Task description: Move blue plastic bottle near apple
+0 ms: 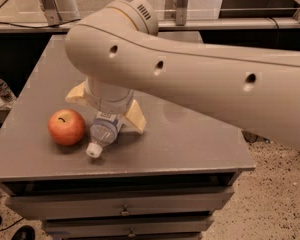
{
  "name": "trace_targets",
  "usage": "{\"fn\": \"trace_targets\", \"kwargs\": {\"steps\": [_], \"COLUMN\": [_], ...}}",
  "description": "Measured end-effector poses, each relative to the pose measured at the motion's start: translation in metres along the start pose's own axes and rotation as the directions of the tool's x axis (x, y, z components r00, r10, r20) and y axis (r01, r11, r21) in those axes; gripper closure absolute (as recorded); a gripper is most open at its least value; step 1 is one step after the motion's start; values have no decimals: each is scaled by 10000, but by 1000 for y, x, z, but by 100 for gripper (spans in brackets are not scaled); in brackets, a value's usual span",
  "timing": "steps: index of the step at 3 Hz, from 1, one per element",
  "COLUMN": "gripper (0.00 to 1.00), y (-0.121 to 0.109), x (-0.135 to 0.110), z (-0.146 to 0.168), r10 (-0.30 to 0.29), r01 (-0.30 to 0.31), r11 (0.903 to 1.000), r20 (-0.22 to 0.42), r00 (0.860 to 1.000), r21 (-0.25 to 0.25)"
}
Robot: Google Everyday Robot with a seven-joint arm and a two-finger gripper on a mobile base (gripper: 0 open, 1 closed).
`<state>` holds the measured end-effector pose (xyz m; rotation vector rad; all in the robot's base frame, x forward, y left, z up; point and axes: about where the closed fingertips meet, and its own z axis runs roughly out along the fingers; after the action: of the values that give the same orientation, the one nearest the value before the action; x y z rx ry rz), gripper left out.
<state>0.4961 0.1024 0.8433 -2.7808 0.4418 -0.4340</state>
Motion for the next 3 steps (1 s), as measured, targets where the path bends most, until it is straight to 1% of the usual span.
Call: {"fn": "trace_targets", "kwargs": {"steps": [1, 2, 3], "gripper": [0, 0, 0], "y": [-8, -22, -23], "x": [7, 13, 15], "z": [-14, -47, -54], "r10": [-263, -672, -733], "r01": [259, 723, 798], "r11": [9996, 9971, 9965], "r20": [-668, -1799, -2012], "r00": [9974, 9814, 9768], "r21": [-58, 221, 246]}}
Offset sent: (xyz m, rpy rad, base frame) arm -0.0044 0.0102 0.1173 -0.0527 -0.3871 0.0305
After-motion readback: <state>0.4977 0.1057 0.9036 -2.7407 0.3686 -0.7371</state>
